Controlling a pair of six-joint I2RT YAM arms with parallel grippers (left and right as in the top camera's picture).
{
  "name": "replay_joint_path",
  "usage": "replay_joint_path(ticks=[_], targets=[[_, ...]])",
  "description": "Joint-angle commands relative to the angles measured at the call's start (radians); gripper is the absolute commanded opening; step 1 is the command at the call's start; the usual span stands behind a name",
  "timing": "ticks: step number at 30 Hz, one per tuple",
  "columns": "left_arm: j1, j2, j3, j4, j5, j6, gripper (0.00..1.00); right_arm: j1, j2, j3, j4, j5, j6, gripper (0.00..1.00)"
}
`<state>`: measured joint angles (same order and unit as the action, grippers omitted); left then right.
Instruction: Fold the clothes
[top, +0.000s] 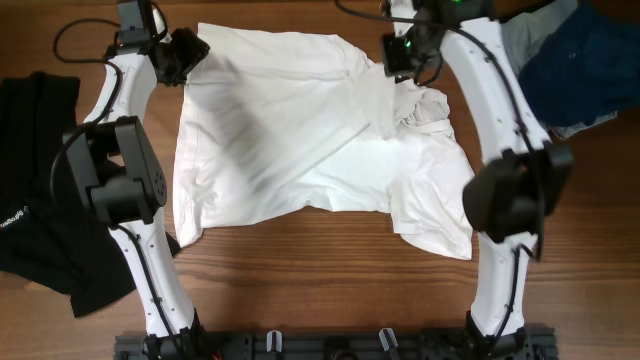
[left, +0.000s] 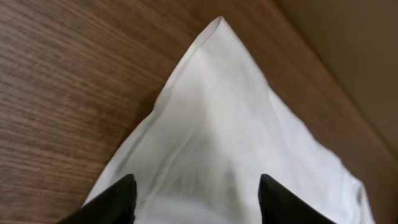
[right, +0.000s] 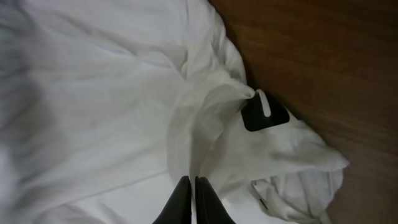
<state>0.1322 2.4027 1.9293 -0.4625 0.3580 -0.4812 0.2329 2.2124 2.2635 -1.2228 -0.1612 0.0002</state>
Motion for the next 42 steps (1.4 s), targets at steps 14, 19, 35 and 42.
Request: replay_joint_path(ticks=[14, 19, 35, 42], targets=[[-0.077, -0.046, 0.023, 0.037, -0.121, -0.051, 0.38, 0.085, -0.114, 0.01, -0.026, 0.024, 0.006, 0.04], [-0.066, -0.046, 0.023, -0.175, -0.155, -0.051, 0.17, 0.09, -0.122, 0.01, -0.028, 0.024, 0.003, 0.04], [-0.087, -0.027, 0.01, -0.709, -0.154, -0.051, 0.04, 0.09, -0.139, 0.01, -0.039, 0.024, 0.0, 0.04], [-0.126, -0.027, -0.137, -0.759, -0.146, -0.051, 0.04, 0.09, -0.154, 0.01, -0.039, 0.024, -0.008, 0.04]])
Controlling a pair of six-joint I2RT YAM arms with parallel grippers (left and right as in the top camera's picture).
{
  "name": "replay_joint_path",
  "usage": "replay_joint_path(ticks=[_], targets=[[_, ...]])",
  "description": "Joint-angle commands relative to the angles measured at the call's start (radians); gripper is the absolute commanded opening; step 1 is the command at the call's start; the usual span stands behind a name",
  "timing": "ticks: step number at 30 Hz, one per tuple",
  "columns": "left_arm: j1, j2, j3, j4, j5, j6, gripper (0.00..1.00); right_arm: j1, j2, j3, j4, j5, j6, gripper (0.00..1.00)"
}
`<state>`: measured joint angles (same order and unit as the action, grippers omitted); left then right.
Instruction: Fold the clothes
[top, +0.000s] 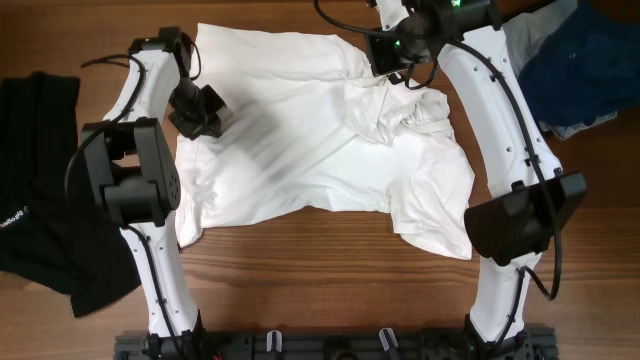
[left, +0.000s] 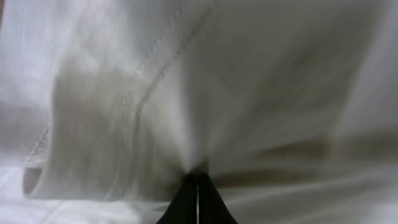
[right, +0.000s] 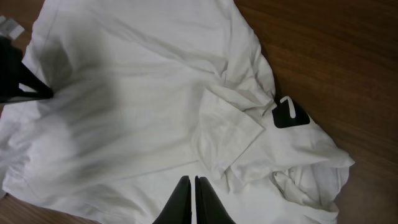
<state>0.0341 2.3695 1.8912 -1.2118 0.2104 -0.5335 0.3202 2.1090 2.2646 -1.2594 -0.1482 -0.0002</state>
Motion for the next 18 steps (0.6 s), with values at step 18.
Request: replay_joint_path(ticks=[18], targets=[[0.006, 0.004, -0.207, -0.017, 0.091, 0.001, 0.04, -0.017, -0.041, 0.005, 0.021, 0.019, 0.003, 0.04]])
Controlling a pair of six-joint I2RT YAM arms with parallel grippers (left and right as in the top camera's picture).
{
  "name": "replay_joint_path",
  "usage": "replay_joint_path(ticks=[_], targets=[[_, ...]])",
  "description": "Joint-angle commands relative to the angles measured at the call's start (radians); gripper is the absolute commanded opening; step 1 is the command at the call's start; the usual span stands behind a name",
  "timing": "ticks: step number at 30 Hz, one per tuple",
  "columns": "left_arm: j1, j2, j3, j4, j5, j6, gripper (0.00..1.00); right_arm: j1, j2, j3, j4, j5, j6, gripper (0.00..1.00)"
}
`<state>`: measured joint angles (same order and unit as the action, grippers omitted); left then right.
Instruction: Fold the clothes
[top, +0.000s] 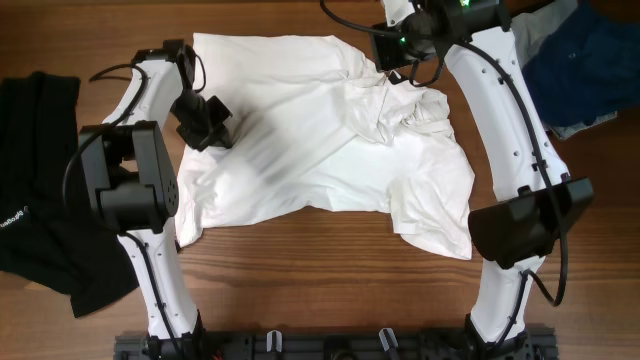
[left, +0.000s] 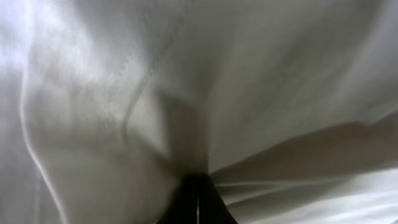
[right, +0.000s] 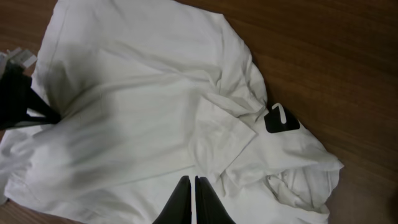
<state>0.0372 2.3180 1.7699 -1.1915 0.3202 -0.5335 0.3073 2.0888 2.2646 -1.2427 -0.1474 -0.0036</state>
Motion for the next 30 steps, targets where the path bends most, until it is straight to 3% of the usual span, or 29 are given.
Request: replay_joint_path(ticks=[1, 12, 16, 18, 21, 30], targets=[[0.002, 0.055, -0.118, -0.045, -0.006, 0.001, 0.04, -0.004, -0.021, 0.005, 0.004, 0.018, 0.006, 0.04], [-0.002, 0.055, -0.56, 0.146, 0.204, 0.0, 0.04, -0.005, -0.021, 0.005, 0.008, 0.018, 0.006, 0.04], [0.0, 0.045, -0.518, 0.172, 0.205, -0.015, 0.09, -0.005, -0.021, 0.005, 0.016, 0.018, 0.006, 0.04], [0.0, 0.028, -0.48, 0.158, 0.207, -0.022, 0.25, -0.005, -0.021, 0.005, 0.016, 0.018, 0.006, 0.04], [0.0, -0.033, -0.425, 0.145, 0.206, -0.029, 0.35, -0.005, -0.021, 0.005, 0.016, 0.018, 0.006, 0.04], [-0.009, -0.344, -0.395, 0.147, 0.206, -0.09, 0.27, -0.005, -0.018, 0.005, 0.032, 0.018, 0.006, 0.04]])
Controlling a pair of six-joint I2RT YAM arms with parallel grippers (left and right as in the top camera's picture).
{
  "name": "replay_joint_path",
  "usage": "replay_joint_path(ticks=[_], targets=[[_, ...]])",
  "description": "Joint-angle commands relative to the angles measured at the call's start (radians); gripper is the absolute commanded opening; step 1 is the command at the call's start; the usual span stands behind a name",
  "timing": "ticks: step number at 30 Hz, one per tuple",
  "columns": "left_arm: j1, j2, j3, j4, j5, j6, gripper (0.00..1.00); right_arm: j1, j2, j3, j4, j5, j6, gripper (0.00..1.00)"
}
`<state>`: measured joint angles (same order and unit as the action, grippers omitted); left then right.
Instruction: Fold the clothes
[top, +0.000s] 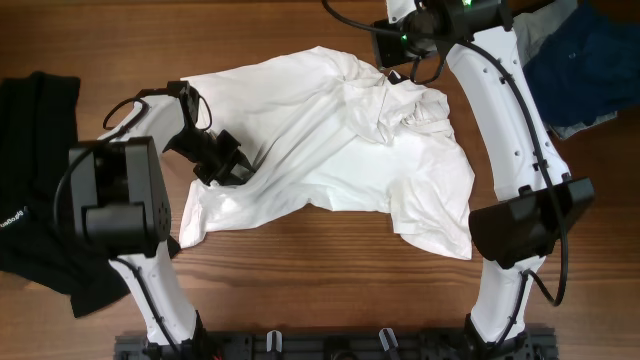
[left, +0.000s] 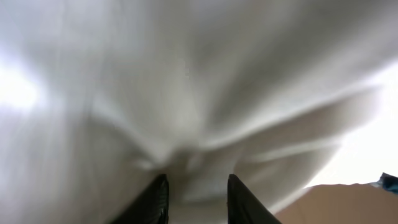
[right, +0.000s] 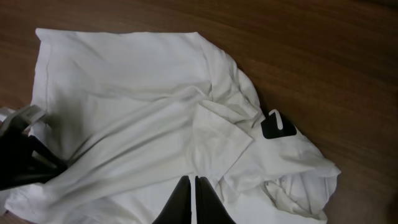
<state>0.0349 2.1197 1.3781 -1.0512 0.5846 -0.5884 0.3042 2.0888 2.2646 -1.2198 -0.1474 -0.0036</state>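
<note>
A white shirt (top: 330, 140) lies rumpled across the middle of the wooden table (top: 300, 290). Its collar end, with a black label (right: 275, 126), is bunched at the right. My left gripper (top: 228, 163) sits low on the shirt's left part. In the left wrist view its fingers (left: 158, 199) stand apart, open, with blurred white cloth (left: 186, 93) filling the frame. My right gripper (top: 395, 52) hangs shut above the shirt's far right corner. In the right wrist view it (right: 193, 193) looks down on the shirt (right: 143, 118) from a height, with nothing seen between its fingers.
A black garment (top: 35, 190) lies at the table's left edge. A pile of blue and grey clothes (top: 575, 60) sits at the far right corner. Bare wood shows along the front of the table.
My left gripper has moved toward the front right and now stands open instead of shut on the cloth. The shirt's far left corner has been drawn inward with it. The right gripper has hardly moved.
At first my left gripper was open at the shirt's far left corner and my right gripper was shut low by the collar. Then the left was shut on cloth at the left side and the right had risen. Now the left side is dragged inward and released.
</note>
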Motion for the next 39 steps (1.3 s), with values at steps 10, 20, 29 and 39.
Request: replay_joint_path(ticks=[10, 20, 29, 39], targets=[[-0.004, -0.413, 0.045, 0.259, -0.359, -0.049, 0.44, -0.003, -0.009, 0.005, 0.029, -0.021, 0.006, 0.04], [0.081, -0.097, 0.068, 0.557, -0.307, -0.057, 0.62, -0.003, 0.021, 0.004, -0.02, -0.036, -0.02, 0.2], [0.158, 0.068, 0.362, 0.501, -0.268, -0.021, 0.62, -0.002, 0.021, 0.004, -0.026, -0.036, -0.019, 0.19], [0.125, 0.102, 0.483, 0.382, -0.41, 0.039, 0.36, -0.002, 0.021, 0.004, -0.023, -0.037, -0.019, 0.19]])
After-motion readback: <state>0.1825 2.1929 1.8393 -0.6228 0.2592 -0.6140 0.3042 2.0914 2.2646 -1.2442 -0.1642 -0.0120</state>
